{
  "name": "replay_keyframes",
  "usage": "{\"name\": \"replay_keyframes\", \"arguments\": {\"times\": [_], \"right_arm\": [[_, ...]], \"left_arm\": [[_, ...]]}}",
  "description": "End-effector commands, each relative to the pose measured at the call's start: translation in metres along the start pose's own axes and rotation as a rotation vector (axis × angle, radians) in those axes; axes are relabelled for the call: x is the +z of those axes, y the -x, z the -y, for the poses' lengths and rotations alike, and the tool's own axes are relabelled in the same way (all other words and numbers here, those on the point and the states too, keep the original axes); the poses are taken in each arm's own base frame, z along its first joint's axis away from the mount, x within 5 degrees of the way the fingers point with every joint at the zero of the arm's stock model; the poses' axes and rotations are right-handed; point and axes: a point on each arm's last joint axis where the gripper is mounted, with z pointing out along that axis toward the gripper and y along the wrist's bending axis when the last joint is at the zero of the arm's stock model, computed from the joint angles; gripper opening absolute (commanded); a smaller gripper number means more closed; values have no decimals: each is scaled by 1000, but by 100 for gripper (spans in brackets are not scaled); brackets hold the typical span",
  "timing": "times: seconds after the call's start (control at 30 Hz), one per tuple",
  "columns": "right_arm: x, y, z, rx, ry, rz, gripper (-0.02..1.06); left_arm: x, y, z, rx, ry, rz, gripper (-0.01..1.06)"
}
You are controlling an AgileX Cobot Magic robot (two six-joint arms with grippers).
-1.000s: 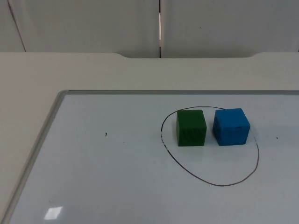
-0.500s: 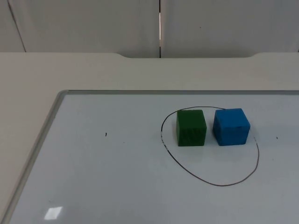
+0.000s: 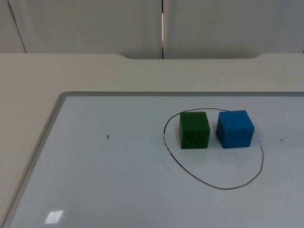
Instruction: Push the two cubes into the marked area.
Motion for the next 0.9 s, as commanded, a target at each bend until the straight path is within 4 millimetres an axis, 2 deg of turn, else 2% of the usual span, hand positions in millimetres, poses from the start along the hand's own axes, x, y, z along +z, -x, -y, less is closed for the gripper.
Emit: {"name": "replay_keyframes", "arguments": {"times": [0.0, 0.03, 0.07, 0.17, 0.5, 0.57, 0.6, 0.67, 0.87], "right_arm": [[1, -1, 0, 3, 2, 8, 65], [1, -1, 0, 3, 2, 8, 75], [1, -1, 0, 3, 2, 8, 75], [1, -1, 0, 3, 2, 8, 86], [1, -1, 0, 5, 7, 8, 88], [1, -1, 0, 5, 7, 8, 94], [1, -1, 0, 5, 7, 8, 94], [1, -1, 0, 5, 7, 8, 105], [1, -1, 0, 13, 7, 8, 105]], "left_arm": [[1, 0, 0, 0, 4, 8, 105], [1, 0, 0, 0, 4, 8, 105], [1, 0, 0, 0, 4, 8, 105], [1, 0, 0, 0, 4, 8, 105], [1, 0, 0, 0, 4, 8, 105], [1, 0, 0, 0, 4, 8, 105], [1, 0, 0, 0, 4, 8, 105], [1, 0, 0, 0, 4, 8, 105], [1, 0, 0, 0, 4, 8, 105]]}}
